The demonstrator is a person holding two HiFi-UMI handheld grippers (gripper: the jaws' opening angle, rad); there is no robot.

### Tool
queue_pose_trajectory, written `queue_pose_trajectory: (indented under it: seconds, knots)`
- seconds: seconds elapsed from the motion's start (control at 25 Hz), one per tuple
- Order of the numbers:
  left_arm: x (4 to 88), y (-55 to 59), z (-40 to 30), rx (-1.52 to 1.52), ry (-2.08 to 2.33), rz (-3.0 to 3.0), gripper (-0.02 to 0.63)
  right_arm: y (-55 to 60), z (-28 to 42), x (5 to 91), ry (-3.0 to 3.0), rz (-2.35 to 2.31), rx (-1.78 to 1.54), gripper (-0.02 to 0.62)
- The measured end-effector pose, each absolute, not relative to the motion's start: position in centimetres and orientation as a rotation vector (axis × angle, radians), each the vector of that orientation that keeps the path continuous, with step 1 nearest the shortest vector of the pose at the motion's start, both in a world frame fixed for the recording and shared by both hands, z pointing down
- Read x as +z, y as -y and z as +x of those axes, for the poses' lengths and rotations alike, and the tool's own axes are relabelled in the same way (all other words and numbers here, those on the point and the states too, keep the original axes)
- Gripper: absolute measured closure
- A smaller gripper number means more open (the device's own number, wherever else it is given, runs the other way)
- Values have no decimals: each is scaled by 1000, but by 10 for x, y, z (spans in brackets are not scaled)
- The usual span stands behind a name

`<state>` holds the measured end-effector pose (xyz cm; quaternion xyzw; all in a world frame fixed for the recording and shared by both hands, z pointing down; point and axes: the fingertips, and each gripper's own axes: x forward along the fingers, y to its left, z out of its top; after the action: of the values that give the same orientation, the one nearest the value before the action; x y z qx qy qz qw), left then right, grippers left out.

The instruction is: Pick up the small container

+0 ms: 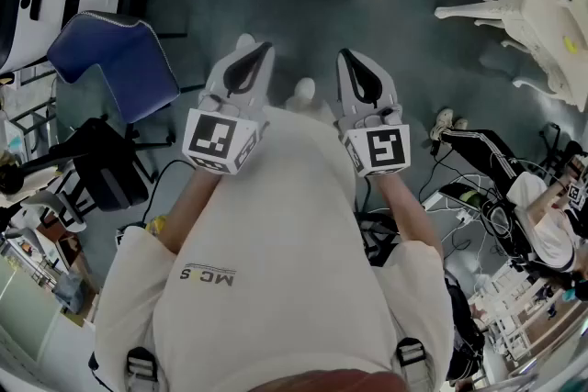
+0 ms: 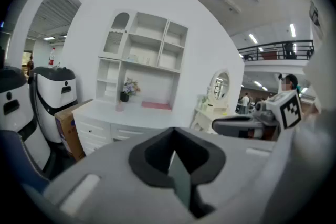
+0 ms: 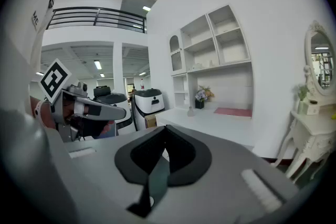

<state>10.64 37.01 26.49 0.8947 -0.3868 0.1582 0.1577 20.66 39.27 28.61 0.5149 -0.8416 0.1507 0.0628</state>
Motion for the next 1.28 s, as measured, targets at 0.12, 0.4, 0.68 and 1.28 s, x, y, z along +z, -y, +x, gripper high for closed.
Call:
queue_pose_trajectory:
  seconds: [0.12,0.4,0.68,1.28]
  knots:
    - [270,-394,139,439,1090,2574,607,-413,232,292,2543,1550,449,597]
    - [268,-410,157,462,1078,2598,607,-431,250,292,2571,1563,481,597]
    - [268,-380,120,443,1147,2542,607,-402,213,304,2582,1461,529,597]
    - [252,-156,-99,363,1197,2467,607,-179,20,279,2562,1363,438,598]
